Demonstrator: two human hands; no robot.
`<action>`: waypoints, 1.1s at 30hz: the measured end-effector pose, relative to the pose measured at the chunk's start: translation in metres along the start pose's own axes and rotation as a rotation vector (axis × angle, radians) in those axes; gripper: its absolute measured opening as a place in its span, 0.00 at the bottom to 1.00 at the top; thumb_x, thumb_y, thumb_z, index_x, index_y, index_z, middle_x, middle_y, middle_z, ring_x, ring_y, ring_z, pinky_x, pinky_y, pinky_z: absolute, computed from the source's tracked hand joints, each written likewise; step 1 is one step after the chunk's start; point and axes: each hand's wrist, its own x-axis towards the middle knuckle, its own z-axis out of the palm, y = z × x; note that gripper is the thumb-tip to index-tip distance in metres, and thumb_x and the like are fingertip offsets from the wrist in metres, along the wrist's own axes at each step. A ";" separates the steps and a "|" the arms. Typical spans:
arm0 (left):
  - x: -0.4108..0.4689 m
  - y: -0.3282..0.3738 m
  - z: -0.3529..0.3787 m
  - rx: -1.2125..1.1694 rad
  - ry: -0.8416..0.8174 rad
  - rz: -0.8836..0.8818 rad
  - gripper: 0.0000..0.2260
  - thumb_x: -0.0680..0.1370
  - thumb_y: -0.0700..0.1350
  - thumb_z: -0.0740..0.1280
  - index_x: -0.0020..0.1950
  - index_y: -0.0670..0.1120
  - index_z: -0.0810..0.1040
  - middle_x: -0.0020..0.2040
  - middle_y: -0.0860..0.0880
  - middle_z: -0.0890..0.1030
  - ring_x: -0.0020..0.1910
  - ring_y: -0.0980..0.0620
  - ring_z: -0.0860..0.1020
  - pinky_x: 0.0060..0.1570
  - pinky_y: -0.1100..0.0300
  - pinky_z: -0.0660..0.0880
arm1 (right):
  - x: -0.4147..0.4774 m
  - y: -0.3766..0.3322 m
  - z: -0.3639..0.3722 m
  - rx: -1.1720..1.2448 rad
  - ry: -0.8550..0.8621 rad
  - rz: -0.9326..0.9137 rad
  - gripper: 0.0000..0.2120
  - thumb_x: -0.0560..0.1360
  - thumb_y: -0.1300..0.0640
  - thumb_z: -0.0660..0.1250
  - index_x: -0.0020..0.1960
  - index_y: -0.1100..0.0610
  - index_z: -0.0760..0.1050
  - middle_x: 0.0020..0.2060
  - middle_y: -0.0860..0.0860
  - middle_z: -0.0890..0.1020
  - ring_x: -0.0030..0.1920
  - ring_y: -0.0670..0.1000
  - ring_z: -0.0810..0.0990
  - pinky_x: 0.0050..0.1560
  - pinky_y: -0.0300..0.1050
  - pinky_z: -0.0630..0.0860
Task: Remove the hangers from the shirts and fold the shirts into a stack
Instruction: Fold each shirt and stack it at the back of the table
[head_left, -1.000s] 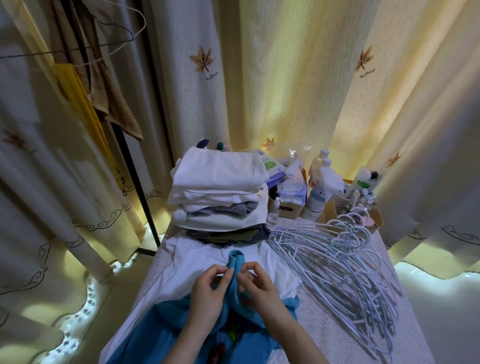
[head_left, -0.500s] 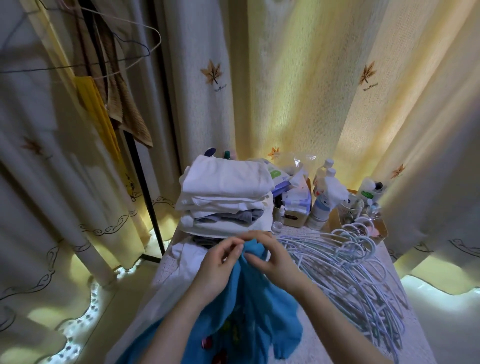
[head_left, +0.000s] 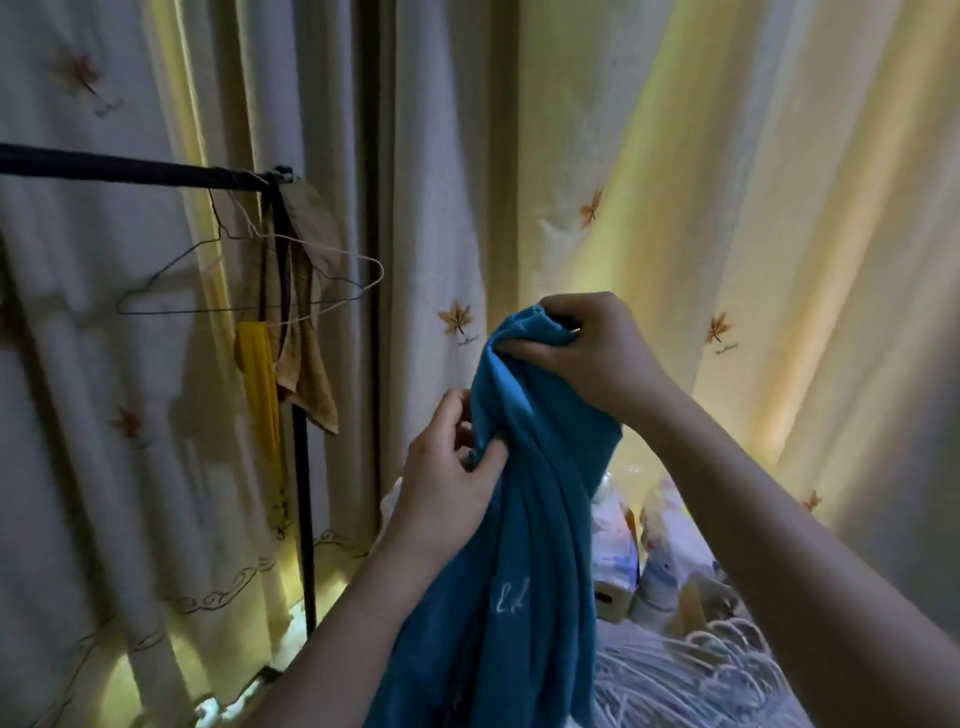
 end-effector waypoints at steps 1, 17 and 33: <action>0.010 0.006 -0.002 -0.058 0.021 0.043 0.07 0.79 0.40 0.63 0.53 0.51 0.74 0.47 0.54 0.81 0.46 0.59 0.80 0.44 0.64 0.78 | 0.010 -0.007 -0.007 -0.030 0.026 -0.011 0.10 0.68 0.50 0.75 0.32 0.44 0.75 0.26 0.41 0.78 0.28 0.38 0.73 0.29 0.29 0.67; 0.079 0.017 -0.013 0.199 -0.096 0.422 0.26 0.75 0.30 0.63 0.59 0.61 0.66 0.57 0.61 0.72 0.52 0.54 0.78 0.60 0.44 0.72 | 0.086 -0.059 -0.114 -0.591 0.183 -0.208 0.22 0.66 0.48 0.76 0.29 0.63 0.71 0.24 0.56 0.66 0.30 0.53 0.59 0.31 0.45 0.56; 0.085 0.028 0.030 -0.082 -0.171 0.016 0.13 0.71 0.58 0.72 0.49 0.52 0.80 0.51 0.53 0.80 0.51 0.57 0.79 0.51 0.63 0.75 | 0.056 -0.031 -0.119 -0.602 -0.043 -0.295 0.26 0.64 0.50 0.78 0.25 0.54 0.61 0.22 0.46 0.58 0.27 0.46 0.59 0.27 0.34 0.58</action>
